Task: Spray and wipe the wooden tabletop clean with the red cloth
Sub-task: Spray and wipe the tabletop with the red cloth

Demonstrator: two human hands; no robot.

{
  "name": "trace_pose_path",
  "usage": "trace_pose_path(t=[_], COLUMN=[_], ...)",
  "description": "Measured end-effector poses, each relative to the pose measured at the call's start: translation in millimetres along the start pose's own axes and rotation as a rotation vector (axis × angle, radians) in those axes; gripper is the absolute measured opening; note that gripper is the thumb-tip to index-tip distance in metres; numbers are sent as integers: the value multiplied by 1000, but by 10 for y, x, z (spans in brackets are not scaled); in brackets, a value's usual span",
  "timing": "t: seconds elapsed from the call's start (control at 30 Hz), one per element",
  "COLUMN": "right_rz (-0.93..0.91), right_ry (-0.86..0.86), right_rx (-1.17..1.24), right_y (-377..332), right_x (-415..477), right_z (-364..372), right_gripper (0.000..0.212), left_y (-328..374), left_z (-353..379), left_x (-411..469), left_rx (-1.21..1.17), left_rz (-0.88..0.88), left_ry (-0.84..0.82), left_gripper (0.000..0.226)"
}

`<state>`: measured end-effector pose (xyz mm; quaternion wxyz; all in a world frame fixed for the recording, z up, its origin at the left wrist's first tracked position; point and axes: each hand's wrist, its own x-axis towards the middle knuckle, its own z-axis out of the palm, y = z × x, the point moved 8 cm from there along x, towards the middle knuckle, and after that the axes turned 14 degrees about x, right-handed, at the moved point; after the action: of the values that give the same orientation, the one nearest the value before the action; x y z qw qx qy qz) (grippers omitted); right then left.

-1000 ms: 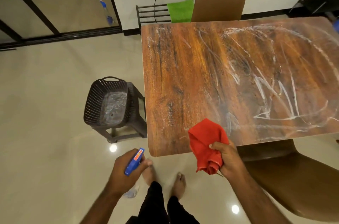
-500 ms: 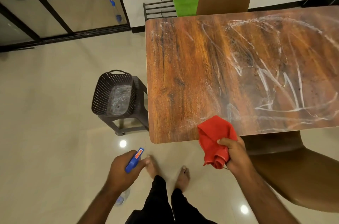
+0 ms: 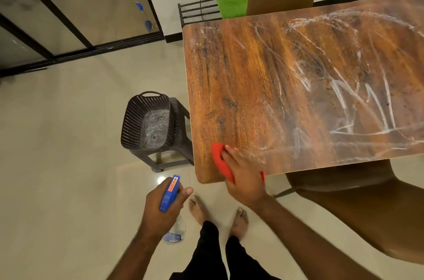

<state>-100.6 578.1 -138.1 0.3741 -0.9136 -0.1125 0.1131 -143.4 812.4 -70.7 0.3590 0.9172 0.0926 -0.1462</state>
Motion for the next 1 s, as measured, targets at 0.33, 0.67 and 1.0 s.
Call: trace_pose_path(t=[0.33,0.67,1.0], right_rz=[46,-265,-44], right_ry=[-144,-227,-33], right_rx=[-229,-251,-165], right_y=[120,-224,-251], right_x=[888,408,438], right_z=[460,875,793], right_gripper=[69,70,73], left_y=[-261,-366,-40], left_z=[-231,-378,-392], left_x=[263,735,1204], left_rx=[-38,-16,72], left_rz=[-26,59,294], left_ry=[-48,-132,-121], left_gripper=[17,25,37])
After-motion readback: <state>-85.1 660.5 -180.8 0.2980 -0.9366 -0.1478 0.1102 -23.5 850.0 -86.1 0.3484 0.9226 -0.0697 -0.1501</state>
